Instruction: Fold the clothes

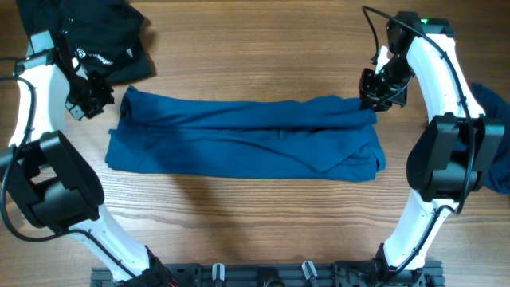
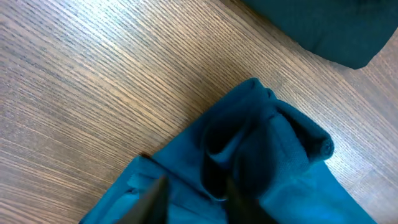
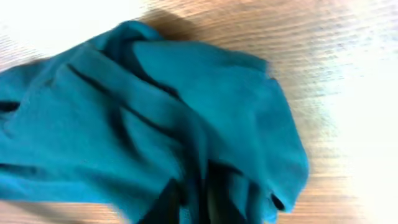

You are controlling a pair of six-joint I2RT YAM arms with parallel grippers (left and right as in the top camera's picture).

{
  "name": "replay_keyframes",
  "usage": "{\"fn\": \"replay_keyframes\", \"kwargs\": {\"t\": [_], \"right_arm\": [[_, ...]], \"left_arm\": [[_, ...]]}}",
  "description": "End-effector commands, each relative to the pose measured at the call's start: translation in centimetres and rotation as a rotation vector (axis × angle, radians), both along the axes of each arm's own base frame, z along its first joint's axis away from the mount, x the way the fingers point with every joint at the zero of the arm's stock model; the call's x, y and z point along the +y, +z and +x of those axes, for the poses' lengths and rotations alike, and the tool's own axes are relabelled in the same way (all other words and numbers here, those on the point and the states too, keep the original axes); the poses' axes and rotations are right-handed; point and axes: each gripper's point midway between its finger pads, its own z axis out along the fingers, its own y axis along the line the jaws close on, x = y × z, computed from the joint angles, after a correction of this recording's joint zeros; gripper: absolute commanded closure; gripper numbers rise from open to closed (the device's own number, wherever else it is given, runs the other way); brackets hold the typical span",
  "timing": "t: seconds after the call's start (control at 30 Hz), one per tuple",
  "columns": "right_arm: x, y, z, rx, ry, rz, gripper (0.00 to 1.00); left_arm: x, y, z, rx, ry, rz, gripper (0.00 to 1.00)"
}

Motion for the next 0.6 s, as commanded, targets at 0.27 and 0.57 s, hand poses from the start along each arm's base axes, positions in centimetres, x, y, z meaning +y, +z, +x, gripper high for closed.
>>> {"fn": "replay_keyframes", "kwargs": {"t": [0.27,0.57], "right_arm": [[-2.9,0.7,-1.4,0.037,-0.020,-0.169,0.55],[-3.2,7.2,0.6,-0.219,-0.066,-0.189,0.54]], "left_arm": [[0.4,1.1,0.1,-0.030,0.006,0.021,0.49],[0.0,7.5,2.9,-0.217,0.017,0.017,0.48]]}}
